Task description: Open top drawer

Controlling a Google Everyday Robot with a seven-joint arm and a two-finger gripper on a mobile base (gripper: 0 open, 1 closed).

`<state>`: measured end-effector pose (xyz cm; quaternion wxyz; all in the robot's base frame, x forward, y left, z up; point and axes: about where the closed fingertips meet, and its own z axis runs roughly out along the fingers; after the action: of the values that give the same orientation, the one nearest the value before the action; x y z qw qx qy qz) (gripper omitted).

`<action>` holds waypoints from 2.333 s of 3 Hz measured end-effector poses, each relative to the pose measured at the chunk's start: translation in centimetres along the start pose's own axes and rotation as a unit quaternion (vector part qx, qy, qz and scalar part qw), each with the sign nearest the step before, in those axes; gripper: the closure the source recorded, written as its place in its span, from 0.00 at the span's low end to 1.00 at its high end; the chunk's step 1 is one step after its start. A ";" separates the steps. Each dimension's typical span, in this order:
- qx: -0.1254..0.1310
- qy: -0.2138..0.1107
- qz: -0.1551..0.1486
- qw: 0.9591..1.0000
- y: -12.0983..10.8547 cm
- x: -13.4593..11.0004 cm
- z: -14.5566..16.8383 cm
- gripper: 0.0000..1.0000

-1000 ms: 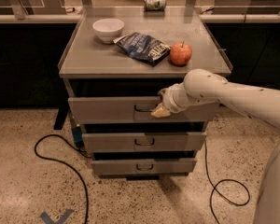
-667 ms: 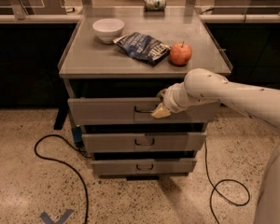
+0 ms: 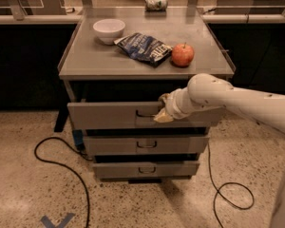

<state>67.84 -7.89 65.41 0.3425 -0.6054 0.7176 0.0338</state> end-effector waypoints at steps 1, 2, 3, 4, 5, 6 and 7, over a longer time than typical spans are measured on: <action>0.000 0.000 0.000 1.000 -0.1 -0.2 -0.3 1.00; 0.002 0.000 -0.003 1.000 1.2 0.4 -0.6 1.00; 0.002 0.000 -0.003 1.000 1.1 0.1 -1.0 1.00; 0.004 0.000 -0.004 1.000 1.8 0.2 -1.5 1.00; 0.004 0.000 -0.004 1.000 1.7 0.1 -1.6 1.00; 0.007 -0.001 -0.005 1.000 2.9 0.5 -1.9 1.00; 0.007 -0.001 -0.005 1.000 2.8 0.3 -2.3 1.00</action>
Offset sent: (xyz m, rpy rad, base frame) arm -0.2910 -0.0605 -0.0994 -0.0596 -0.1273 0.0385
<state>64.30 -8.42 65.96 0.3476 -0.6064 0.7146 0.0281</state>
